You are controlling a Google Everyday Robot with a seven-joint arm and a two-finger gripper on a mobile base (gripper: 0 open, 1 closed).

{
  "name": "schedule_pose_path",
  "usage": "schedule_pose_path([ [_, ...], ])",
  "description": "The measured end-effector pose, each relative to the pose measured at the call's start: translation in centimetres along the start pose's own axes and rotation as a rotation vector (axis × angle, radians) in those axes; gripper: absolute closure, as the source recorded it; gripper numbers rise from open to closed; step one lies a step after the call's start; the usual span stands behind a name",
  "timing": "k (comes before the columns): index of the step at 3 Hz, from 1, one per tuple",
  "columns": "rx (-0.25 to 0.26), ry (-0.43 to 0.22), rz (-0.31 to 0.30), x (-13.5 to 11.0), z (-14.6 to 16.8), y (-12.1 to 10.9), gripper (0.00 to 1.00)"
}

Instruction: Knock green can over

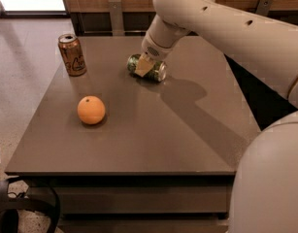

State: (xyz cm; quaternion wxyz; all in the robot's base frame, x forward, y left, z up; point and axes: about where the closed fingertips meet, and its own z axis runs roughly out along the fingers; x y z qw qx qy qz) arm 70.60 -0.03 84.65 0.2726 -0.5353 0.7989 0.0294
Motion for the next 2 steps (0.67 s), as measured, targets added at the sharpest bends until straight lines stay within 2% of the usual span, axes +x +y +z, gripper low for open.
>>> schedule_pose_path([
  [1,-0.003,0.001,-0.001,-0.01,0.16,0.11,0.0],
  [2,-0.003,0.001,-0.001,-0.01,0.16,0.11,0.0],
])
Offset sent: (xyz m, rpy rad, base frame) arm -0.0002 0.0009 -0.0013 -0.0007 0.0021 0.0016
